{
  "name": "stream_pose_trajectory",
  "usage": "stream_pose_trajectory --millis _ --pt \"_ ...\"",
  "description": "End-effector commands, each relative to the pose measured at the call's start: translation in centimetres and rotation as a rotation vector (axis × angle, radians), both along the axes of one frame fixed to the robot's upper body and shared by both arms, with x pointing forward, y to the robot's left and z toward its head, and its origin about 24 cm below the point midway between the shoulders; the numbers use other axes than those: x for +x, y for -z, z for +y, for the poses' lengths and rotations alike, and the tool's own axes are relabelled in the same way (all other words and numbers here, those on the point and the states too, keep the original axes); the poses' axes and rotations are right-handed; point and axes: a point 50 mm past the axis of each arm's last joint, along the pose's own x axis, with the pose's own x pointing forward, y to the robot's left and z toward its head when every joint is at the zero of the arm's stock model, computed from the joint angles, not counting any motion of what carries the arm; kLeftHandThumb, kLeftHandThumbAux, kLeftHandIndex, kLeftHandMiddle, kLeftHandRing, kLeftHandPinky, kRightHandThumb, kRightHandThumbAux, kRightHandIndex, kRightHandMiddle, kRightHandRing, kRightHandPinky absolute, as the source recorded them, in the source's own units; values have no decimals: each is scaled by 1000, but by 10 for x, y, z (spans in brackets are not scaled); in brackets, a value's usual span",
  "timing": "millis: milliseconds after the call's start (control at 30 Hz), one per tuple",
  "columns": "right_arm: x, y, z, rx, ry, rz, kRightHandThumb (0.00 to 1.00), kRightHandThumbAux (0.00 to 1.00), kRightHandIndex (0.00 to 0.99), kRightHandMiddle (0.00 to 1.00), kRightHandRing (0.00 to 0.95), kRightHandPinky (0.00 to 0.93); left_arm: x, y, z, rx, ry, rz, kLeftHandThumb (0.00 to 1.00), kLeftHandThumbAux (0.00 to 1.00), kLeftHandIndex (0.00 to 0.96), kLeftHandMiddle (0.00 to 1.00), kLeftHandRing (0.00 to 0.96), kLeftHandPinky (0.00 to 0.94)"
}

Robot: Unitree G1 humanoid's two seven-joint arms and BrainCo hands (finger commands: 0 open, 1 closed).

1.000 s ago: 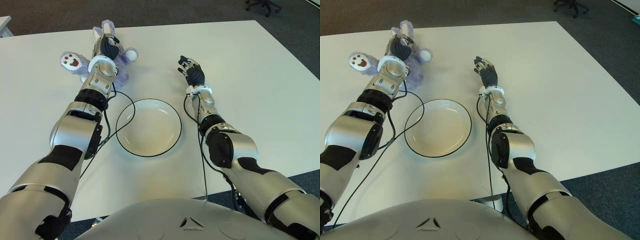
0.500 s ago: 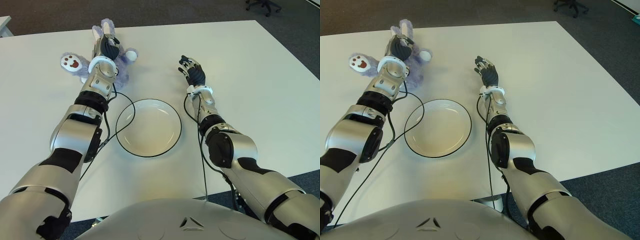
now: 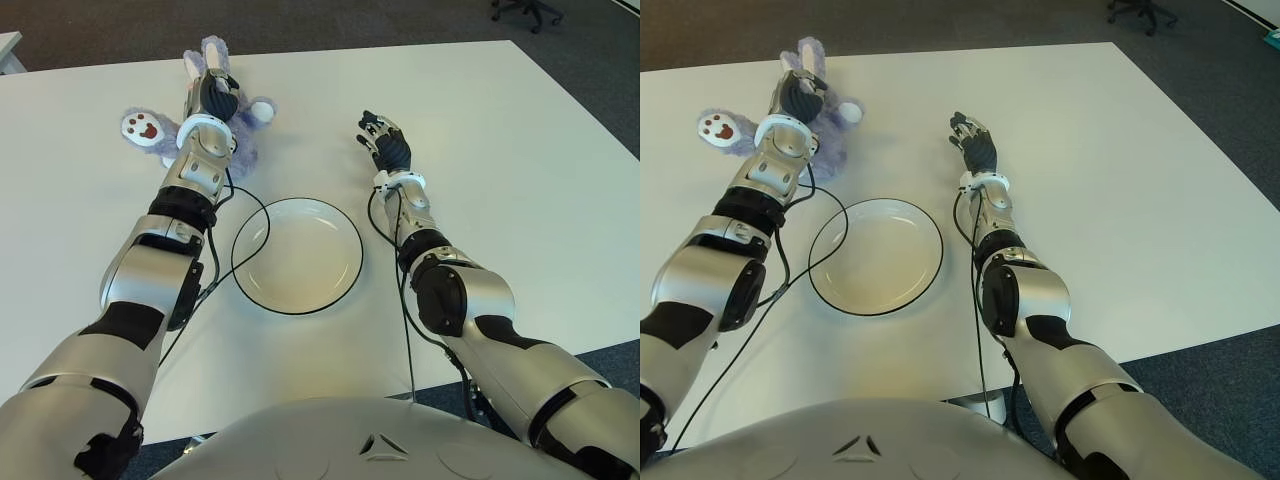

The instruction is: Put the doll into the plate.

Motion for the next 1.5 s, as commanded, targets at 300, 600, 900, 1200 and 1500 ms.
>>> stream_pose_trajectory --millis 300,600,900,1200,1500 --pt "-18 36 2 36 0 146 714 735 399 142 129 168 -5 6 4 8 7 33 736 690 445 813 838 854" --pt "-19 38 3 36 -3 150 713 735 400 147 141 184 -2 -8 6 10 8 5 736 691 443 871 869 867" --pt "-18 37 4 29 -9 147 713 736 399 144 137 174 -1 -17 8 19 17 -21 740 691 444 849 851 868" --pt "-18 37 5 17 -4 154 709 733 400 145 124 170 0 -41 9 60 33 -65 738 690 445 828 851 871" --pt "-17 35 10 26 -7 167 711 734 400 140 127 174 -1 -49 8 117 34 -87 733 689 445 830 855 870"
